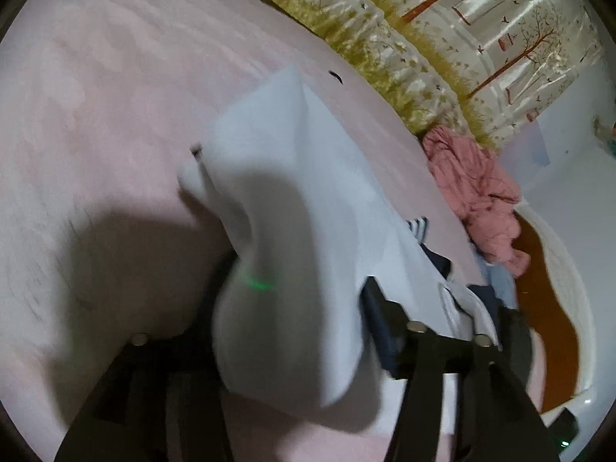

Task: Fold large clothes

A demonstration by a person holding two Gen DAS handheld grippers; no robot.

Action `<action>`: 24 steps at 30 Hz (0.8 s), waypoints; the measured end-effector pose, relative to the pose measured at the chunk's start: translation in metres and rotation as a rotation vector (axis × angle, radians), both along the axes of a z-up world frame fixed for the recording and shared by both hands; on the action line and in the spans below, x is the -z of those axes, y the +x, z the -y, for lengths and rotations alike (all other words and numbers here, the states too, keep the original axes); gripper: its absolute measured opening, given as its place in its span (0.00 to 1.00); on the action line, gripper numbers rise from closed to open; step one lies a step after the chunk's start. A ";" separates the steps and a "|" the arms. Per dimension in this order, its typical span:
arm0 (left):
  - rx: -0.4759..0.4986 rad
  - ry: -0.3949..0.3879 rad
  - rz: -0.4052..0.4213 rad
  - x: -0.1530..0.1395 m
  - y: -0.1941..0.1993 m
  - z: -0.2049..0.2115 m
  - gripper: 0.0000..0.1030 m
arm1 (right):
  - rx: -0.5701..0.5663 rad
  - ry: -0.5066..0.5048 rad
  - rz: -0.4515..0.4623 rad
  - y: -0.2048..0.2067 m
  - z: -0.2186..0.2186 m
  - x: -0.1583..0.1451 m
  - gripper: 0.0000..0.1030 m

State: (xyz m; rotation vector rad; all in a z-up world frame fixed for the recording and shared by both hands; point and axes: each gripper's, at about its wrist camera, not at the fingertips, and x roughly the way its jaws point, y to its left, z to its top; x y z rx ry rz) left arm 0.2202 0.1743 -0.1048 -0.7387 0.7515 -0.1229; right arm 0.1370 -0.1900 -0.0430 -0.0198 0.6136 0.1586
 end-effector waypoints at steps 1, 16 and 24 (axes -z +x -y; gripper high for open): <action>-0.004 0.038 0.001 -0.003 0.003 0.002 0.65 | 0.000 0.000 0.000 0.000 0.000 0.000 0.54; 0.148 0.355 0.393 -0.134 -0.036 0.097 0.10 | 0.003 -0.001 0.000 0.001 0.001 0.003 0.54; 0.417 0.392 0.416 -0.167 -0.029 0.252 0.10 | -0.041 0.146 -0.014 0.007 0.022 0.009 0.57</action>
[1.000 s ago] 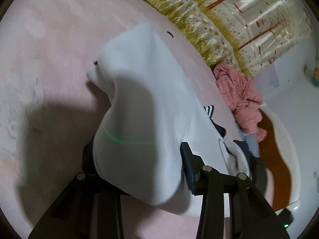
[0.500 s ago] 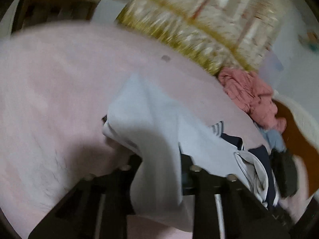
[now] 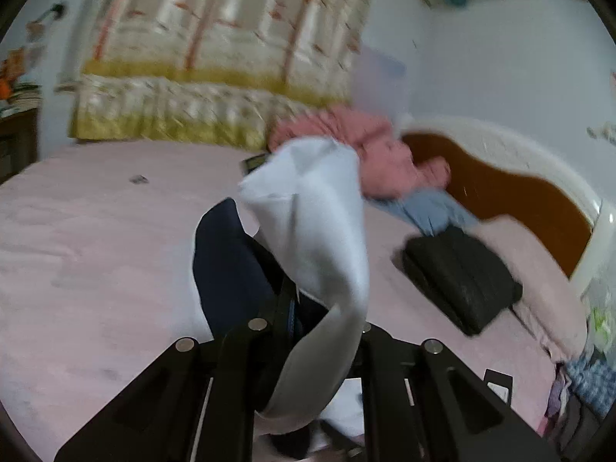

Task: Fold large clothes

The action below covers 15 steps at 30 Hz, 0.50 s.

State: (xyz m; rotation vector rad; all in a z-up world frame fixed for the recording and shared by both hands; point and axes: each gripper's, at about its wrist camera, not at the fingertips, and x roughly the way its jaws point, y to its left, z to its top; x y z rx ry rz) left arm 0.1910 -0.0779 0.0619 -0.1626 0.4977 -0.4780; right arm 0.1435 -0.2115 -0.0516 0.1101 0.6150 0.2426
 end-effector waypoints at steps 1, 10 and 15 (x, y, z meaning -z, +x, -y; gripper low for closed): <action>0.015 0.012 -0.025 0.008 0.006 0.014 0.10 | -0.005 0.024 0.000 0.000 0.004 0.001 0.58; 0.070 0.078 -0.092 0.063 0.015 0.047 0.11 | -0.029 0.175 0.006 -0.003 0.029 0.003 0.58; 0.049 0.151 -0.042 0.079 0.016 0.060 0.15 | 0.031 0.127 0.019 -0.021 0.049 -0.005 0.58</action>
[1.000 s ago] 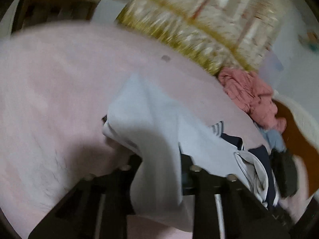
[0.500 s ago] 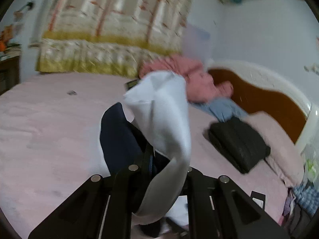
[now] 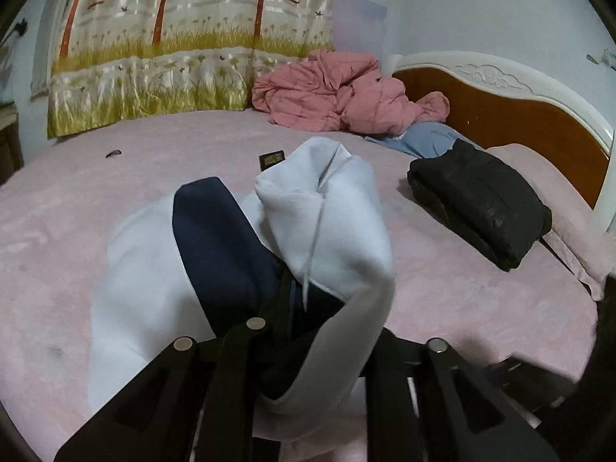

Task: Fold large clothes

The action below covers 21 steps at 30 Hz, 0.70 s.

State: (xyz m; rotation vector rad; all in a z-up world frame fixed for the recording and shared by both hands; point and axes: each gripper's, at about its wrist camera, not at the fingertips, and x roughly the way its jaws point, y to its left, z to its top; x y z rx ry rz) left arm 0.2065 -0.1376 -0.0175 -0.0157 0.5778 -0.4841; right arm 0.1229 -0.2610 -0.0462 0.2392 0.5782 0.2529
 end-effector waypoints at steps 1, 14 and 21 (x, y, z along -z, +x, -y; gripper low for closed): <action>0.009 -0.021 -0.002 0.003 0.000 -0.001 0.15 | 0.034 0.015 0.006 -0.004 0.011 -0.002 0.58; 0.174 -0.367 0.041 -0.019 -0.055 -0.102 0.74 | 0.198 -0.064 0.117 -0.018 0.049 -0.064 0.58; -0.163 -0.346 0.009 -0.008 -0.017 -0.177 0.81 | 0.053 -0.089 0.191 -0.004 -0.016 -0.093 0.58</action>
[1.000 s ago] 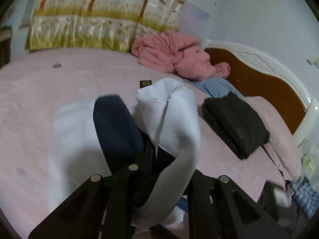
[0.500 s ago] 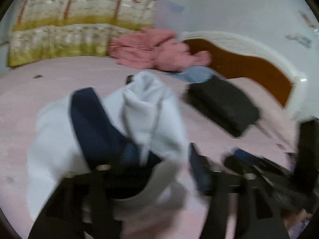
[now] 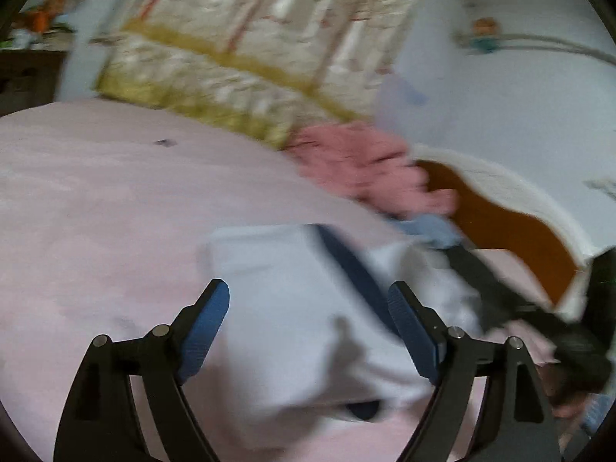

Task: Fold large clothes

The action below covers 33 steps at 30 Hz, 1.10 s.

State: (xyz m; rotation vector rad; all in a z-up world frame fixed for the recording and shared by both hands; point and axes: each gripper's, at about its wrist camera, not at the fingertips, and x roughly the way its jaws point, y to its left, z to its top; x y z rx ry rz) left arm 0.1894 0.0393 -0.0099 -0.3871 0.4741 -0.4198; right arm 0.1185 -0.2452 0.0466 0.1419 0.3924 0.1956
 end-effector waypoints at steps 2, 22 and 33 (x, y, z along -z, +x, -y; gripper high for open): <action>0.007 -0.017 -0.098 0.021 0.017 -0.005 0.81 | -0.035 -0.033 -0.013 0.011 -0.018 -0.004 0.58; 0.239 -0.142 -0.143 0.043 0.027 0.010 0.68 | 0.122 -0.004 -0.116 0.021 0.022 0.051 0.22; 0.242 -0.127 -0.111 0.044 0.025 0.011 0.67 | -0.110 0.091 -0.233 0.086 -0.019 0.025 0.43</action>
